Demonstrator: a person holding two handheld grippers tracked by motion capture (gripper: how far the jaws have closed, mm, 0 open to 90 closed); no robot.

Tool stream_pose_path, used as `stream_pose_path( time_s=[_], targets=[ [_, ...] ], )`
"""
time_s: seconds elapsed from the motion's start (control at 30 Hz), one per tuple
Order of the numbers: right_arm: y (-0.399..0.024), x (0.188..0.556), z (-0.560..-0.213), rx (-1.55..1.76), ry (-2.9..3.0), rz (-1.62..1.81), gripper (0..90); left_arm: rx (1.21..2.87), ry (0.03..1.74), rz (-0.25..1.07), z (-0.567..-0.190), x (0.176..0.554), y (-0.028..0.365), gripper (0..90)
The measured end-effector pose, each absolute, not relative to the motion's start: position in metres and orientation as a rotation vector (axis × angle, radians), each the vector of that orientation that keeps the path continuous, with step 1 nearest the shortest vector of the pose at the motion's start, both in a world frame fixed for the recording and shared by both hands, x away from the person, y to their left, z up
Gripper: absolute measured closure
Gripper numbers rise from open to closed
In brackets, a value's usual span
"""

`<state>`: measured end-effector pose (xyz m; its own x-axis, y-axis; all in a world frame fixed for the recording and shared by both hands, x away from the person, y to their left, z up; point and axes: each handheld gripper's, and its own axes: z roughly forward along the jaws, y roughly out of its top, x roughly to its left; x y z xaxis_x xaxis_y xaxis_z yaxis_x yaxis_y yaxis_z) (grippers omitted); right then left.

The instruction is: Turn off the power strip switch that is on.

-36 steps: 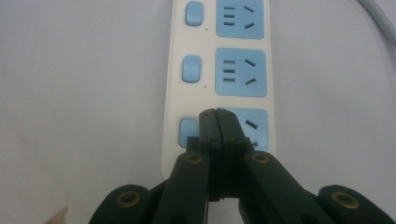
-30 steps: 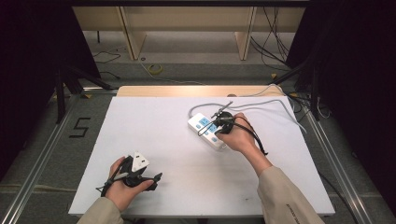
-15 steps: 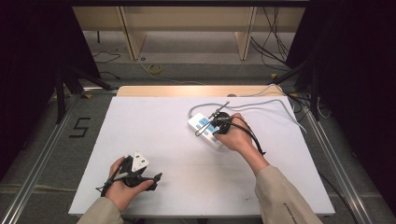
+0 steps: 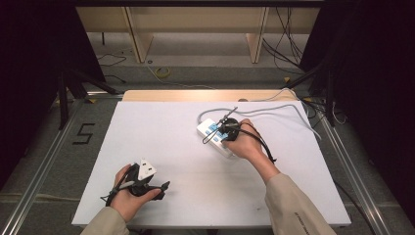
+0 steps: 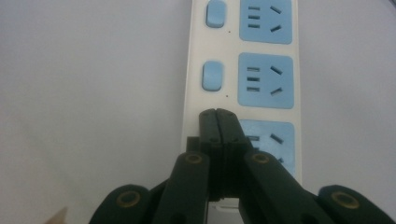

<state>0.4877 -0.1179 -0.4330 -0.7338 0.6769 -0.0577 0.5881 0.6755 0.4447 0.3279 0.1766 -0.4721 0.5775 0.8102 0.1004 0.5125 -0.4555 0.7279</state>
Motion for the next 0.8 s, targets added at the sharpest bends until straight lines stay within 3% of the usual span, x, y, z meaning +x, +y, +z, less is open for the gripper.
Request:
stream_pose_path(
  time_s=[0.8],
  targets=[
    [-0.1145, 0.4895, -0.4349, 1.019, 2.691, 0.543, 90.0, 2.150, 1.049, 0.585, -0.4722, 0.3282, 0.1765, 15.9]
  ],
)
